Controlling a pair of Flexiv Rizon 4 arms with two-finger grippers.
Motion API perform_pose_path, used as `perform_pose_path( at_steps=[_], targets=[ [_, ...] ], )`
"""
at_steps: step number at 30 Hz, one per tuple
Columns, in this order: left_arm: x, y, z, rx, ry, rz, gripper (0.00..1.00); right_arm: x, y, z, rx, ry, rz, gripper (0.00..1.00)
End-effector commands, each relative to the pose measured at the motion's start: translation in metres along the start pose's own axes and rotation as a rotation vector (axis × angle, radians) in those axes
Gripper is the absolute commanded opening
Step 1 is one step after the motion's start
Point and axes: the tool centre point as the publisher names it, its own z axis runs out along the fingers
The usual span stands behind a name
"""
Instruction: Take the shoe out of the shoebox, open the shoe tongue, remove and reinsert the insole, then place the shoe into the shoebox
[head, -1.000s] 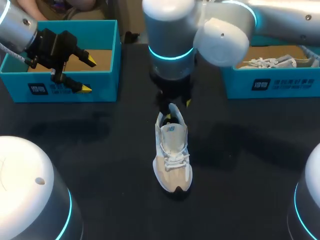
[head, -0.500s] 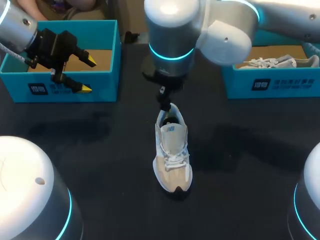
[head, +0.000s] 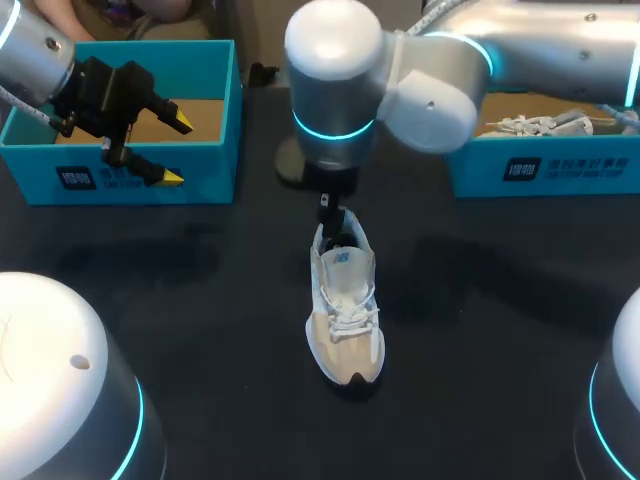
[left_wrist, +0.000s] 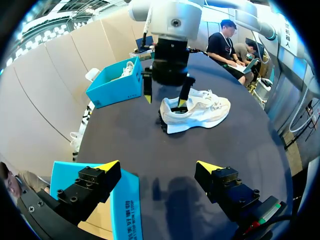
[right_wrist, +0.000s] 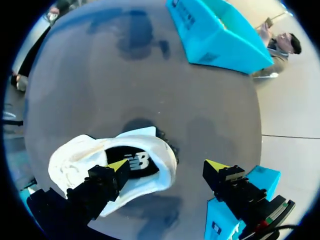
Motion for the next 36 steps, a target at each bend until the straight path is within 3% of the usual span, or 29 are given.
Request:
perform_pose_path(
  at_steps=[1,3,7,12,17,22,25,26,27,29,30,36],
  targets=[
    [0.000,-0.001,0.000,-0.004,0.002,-0.001,1.00,-0.006,0.005,0.020,0.008,0.025,-0.026,0.94],
    [0.000,-0.001,0.000,-0.004,0.002,-0.001,1.00,-0.007,0.004,0.025,0.015,0.028,-0.043,0.94],
    [0.000,-0.001,0.000,-0.004,0.002,-0.001,1.00,-0.008,0.003,0.029,0.026,0.036,-0.073,0.80],
    [0.000,-0.001,0.000,-0.004,0.002,-0.001,1.00,-0.008,-0.001,0.033,0.030,0.051,-0.100,0.73],
    [0.000,-0.001,0.000,-0.004,0.002,-0.001,1.00,-0.005,-0.005,0.043,0.065,0.062,-0.140,0.80],
    [0.000,-0.001,0.000,-0.004,0.002,-0.001,1.00,-0.006,-0.005,0.045,0.062,0.067,-0.129,0.67],
    [0.000,-0.001,0.000,-0.004,0.002,-0.001,1.00,-0.007,-0.004,0.046,0.064,0.067,-0.131,0.68],
    [0.000,-0.001,0.000,-0.004,0.002,-0.001,1.00,-0.008,-0.004,0.046,0.064,0.067,-0.131,0.66],
    [0.000,-0.001,0.000,-0.004,0.002,-0.001,1.00,-0.008,-0.004,0.046,0.064,0.067,-0.132,0.54],
    [0.000,-0.001,0.000,-0.004,0.002,-0.001,1.00,-0.008,-0.004,0.046,0.067,0.067,-0.138,0.47],
    [0.000,-0.001,0.000,-0.004,0.002,-0.001,1.00,-0.009,-0.004,0.047,0.070,0.069,-0.144,0.39],
    [0.000,-0.001,0.000,-0.004,0.002,-0.001,1.00,-0.008,-0.004,0.048,0.080,0.072,-0.151,0.28]
  ],
)
